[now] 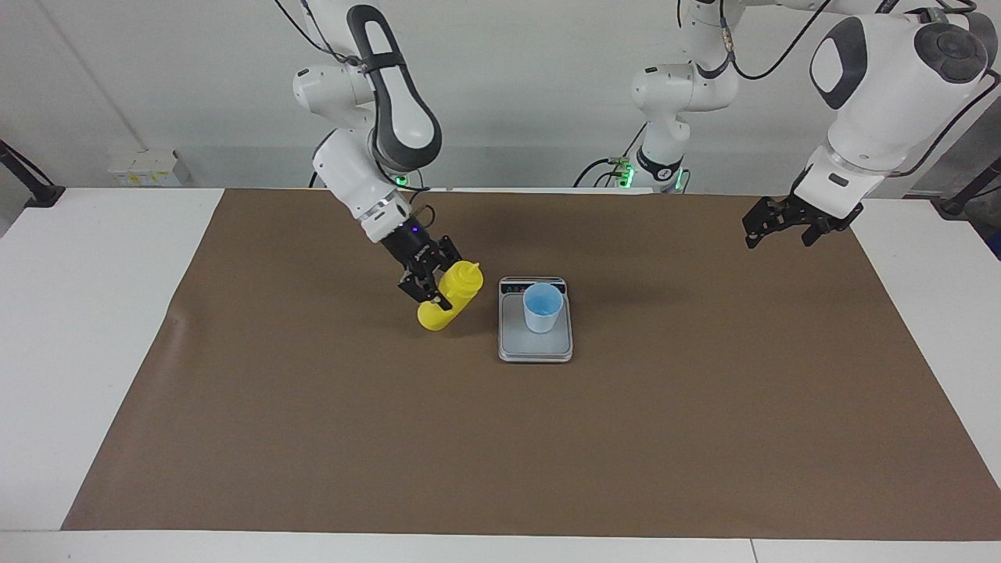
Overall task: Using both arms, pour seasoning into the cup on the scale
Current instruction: 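Lift the yellow bottle with the right gripper toward the scale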
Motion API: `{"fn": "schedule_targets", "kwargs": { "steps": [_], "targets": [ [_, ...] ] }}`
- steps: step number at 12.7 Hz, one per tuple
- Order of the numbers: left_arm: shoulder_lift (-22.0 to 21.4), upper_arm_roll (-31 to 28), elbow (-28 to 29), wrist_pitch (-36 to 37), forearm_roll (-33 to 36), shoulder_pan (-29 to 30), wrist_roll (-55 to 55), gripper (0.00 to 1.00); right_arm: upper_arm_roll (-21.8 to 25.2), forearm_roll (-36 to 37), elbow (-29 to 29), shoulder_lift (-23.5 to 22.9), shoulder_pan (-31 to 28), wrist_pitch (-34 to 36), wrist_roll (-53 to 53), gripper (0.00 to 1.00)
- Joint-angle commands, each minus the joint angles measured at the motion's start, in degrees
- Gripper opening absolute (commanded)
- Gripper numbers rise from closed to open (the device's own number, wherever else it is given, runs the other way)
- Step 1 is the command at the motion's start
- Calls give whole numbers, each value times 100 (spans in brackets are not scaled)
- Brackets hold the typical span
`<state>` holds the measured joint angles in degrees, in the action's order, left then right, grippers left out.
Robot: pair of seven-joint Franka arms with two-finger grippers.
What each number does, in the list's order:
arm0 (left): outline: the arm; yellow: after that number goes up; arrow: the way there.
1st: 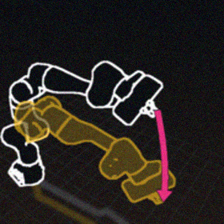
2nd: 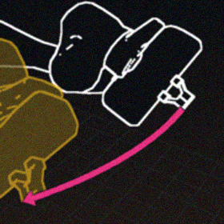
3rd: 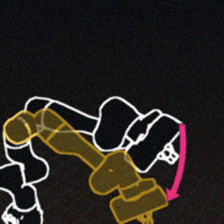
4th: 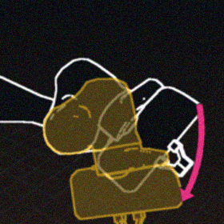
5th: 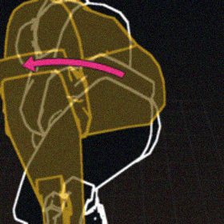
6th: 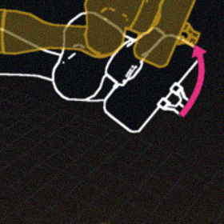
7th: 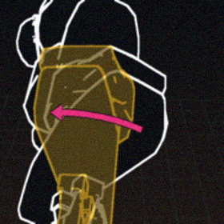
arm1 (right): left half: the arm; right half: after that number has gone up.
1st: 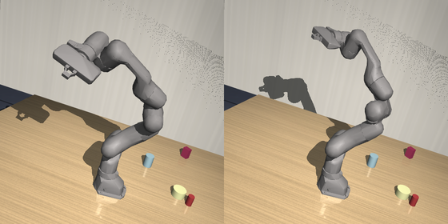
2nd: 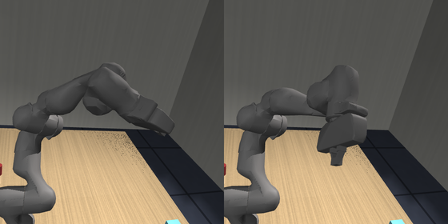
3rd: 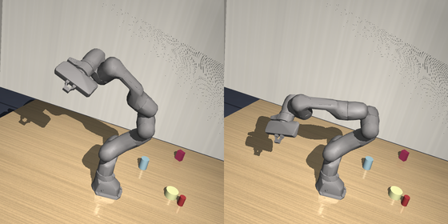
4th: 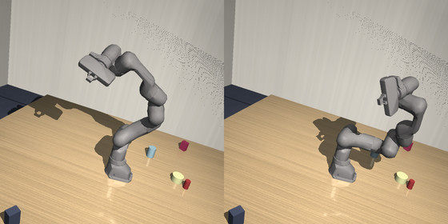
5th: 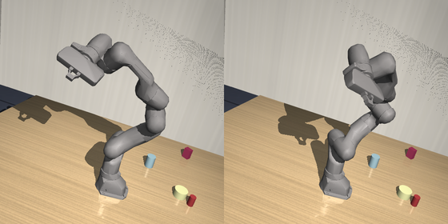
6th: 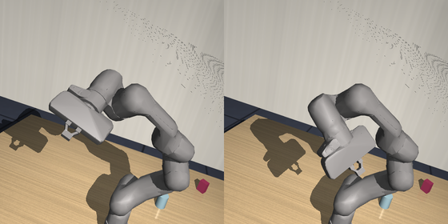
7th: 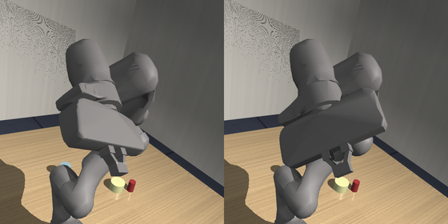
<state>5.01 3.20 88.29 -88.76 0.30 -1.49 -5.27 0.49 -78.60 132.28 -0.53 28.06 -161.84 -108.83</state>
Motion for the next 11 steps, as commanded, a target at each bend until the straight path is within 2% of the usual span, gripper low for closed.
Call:
{"fn": "schedule_targets", "kwargs": {
  "steps": [1,3,5,11],
  "targets": [
    [-307,102,679,-754,-127,228,-115,100,48,-94,-177,-149,375,-461,213,10],
    [-273,41,629,-670,-127,229,-71,100,39,-24,-177,-167,446,-523,292,10],
    [-185,5,279,-398,-118,228,-71,100,57,55,-229,-377,805,-987,546,10],
    [-316,66,242,-423,-118,175,-63,100,83,916,-256,-466,781,-964,706,8]
  ]
}}
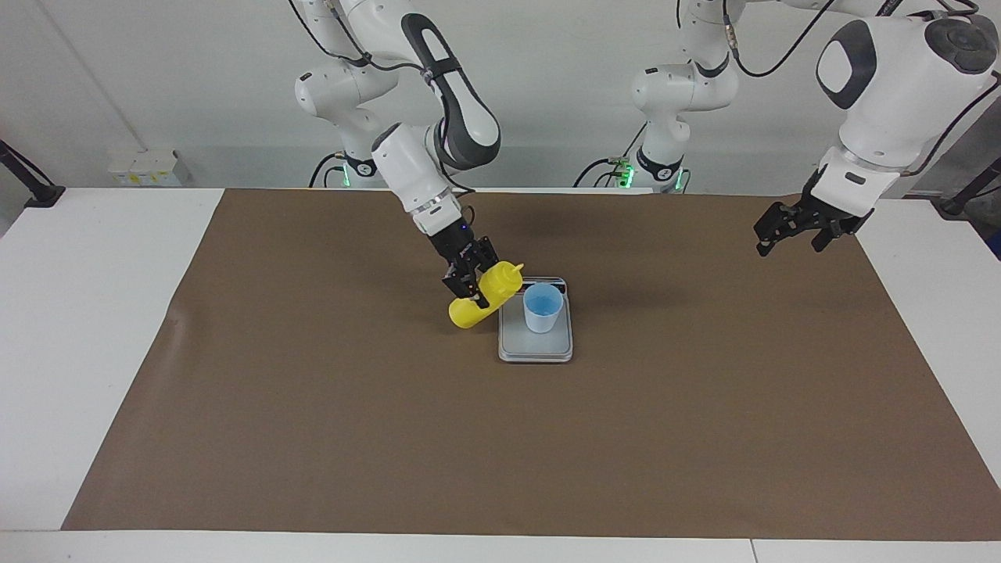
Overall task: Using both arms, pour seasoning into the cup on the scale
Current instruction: 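Lift the yellow bottle with the right gripper toward the scale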
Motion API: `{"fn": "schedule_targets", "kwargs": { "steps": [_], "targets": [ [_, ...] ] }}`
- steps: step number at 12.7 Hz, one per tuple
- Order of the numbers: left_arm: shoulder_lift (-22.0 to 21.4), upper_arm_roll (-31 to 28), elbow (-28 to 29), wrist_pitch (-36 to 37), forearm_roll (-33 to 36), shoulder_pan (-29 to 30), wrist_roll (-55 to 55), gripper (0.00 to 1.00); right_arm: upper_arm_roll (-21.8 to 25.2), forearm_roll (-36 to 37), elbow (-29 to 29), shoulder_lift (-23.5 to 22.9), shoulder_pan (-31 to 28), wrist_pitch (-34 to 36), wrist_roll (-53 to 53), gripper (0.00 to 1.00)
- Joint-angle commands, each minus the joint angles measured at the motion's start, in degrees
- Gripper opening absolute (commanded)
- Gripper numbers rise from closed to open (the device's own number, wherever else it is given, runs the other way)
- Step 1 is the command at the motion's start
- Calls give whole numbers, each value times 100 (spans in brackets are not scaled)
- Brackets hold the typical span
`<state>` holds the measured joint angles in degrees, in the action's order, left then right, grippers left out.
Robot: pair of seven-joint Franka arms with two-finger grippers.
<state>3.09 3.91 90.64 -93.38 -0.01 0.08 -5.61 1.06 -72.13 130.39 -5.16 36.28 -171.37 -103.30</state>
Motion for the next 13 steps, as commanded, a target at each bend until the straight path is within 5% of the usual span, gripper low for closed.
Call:
{"fn": "schedule_targets", "kwargs": {
  "steps": [1,8,13],
  "targets": [
    [-159,-4,24,39,-87,27,-37,100,43,444,-58,-11,-68,68,152,8],
    [-230,-39,103,127,-87,62,-55,100,96,1883,-75,67,-463,875,703,8],
    [-230,-48,103,127,-87,62,-55,100,122,5493,-741,244,-675,2342,3969,8]
  ]
}}
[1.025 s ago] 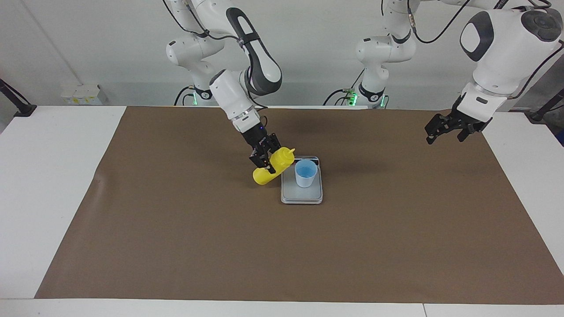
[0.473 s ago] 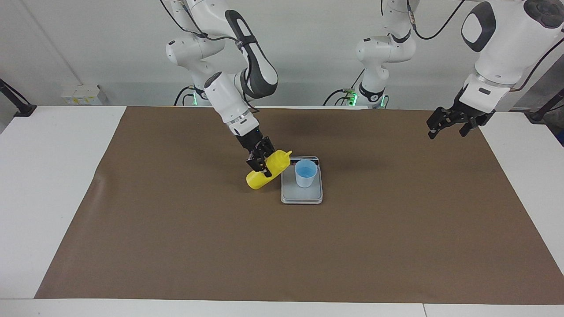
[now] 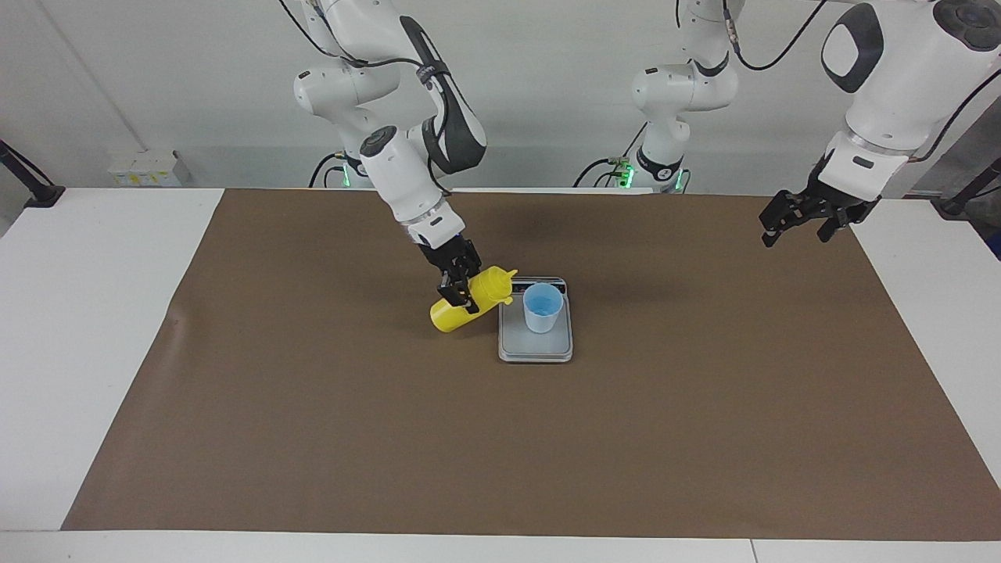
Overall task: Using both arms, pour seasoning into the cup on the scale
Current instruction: 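Lift the yellow bottle with the right gripper toward the scale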
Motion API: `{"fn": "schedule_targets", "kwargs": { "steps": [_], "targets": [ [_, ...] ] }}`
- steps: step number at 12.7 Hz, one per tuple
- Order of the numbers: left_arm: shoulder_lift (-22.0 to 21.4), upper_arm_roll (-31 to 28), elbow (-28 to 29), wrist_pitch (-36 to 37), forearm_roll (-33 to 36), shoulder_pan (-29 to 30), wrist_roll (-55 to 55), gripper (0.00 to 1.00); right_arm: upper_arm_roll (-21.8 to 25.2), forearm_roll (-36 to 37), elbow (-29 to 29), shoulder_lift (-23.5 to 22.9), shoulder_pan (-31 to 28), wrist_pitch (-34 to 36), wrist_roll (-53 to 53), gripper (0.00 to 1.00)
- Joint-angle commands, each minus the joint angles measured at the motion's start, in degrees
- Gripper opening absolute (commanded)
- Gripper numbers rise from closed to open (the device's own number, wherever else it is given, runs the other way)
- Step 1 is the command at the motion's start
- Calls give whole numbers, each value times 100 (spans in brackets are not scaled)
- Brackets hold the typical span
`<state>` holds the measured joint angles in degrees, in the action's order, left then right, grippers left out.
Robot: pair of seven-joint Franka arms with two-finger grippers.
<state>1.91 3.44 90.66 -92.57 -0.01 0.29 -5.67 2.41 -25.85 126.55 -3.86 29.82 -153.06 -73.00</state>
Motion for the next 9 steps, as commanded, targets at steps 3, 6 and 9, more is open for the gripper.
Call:
{"fn": "schedule_targets", "kwargs": {
  "steps": [3,6,9],
  "targets": [
    [-111,8,101,46,-86,41,-48,100,-82,2099,-693,78,7,1022,2270,8],
    [-111,8,101,46,-86,41,-48,100,-82,2740,-903,52,59,1461,3112,8],
    [-111,8,101,46,-86,41,-48,100,-109,3830,-1291,-264,313,1867,4178,8]
  ]
}}
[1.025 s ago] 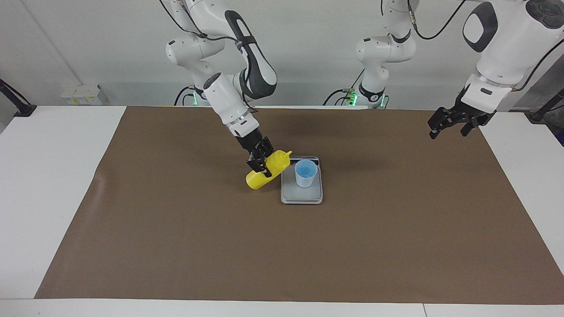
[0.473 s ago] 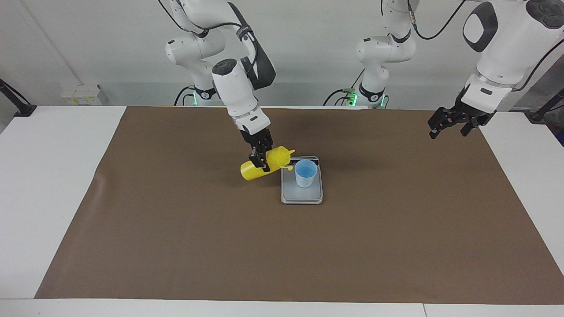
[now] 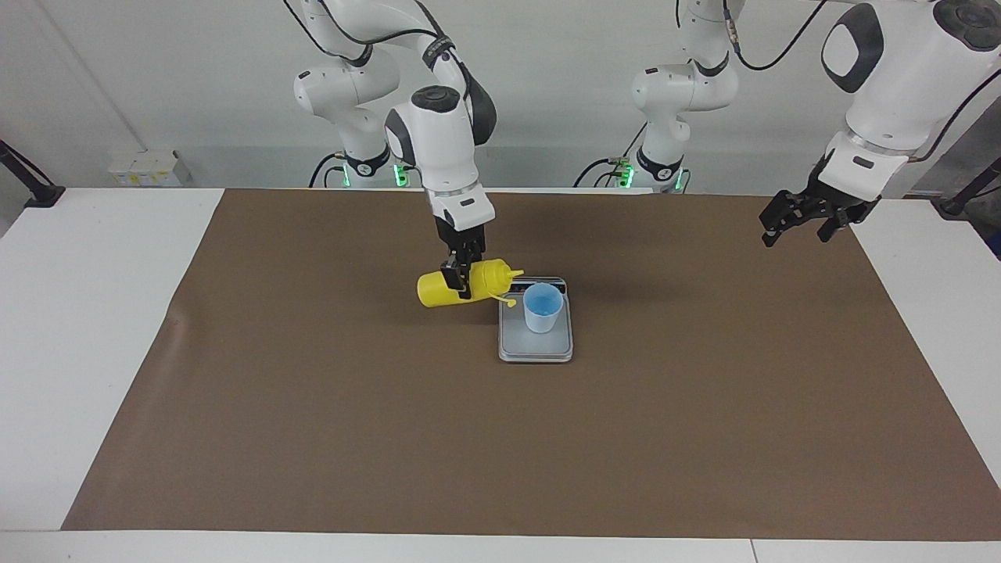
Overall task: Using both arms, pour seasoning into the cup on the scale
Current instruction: 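Lift the yellow bottle with the right gripper toward the scale, then tilt the yellow bottle nozzle down over the blue cup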
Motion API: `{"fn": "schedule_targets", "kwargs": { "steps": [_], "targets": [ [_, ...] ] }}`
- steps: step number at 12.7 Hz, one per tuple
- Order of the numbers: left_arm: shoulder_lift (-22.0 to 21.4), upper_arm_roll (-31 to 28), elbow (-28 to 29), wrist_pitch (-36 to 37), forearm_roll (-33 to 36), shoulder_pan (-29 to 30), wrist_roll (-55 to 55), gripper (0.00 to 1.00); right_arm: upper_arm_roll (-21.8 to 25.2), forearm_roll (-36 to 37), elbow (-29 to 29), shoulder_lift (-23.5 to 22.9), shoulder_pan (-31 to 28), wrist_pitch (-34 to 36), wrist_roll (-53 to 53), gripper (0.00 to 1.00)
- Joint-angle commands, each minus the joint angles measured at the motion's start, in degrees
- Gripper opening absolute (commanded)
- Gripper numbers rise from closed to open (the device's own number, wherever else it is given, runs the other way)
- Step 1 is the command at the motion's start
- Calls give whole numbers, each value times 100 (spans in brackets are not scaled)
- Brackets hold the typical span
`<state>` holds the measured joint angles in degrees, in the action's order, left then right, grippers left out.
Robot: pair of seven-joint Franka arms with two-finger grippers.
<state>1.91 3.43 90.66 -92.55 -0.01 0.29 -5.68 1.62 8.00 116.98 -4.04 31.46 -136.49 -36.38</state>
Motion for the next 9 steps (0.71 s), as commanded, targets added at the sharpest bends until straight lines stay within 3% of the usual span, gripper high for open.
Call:
{"fn": "schedule_targets", "kwargs": {
  "steps": [1,3,6,9],
  "targets": [
    [-111,0,101,44,-86,41,-47,100,-30,613,-351,-264,220,220,648,8],
    [-111,8,101,44,-86,41,-47,100,-21,895,-447,-334,378,420,789,8],
    [-111,8,101,44,-86,41,-47,100,-38,1492,-1043,-563,528,1351,1098,6],
    [-111,8,101,44,-86,41,-47,100,-39,1651,-1142,-598,528,1642,1098,5]
  ]
}}
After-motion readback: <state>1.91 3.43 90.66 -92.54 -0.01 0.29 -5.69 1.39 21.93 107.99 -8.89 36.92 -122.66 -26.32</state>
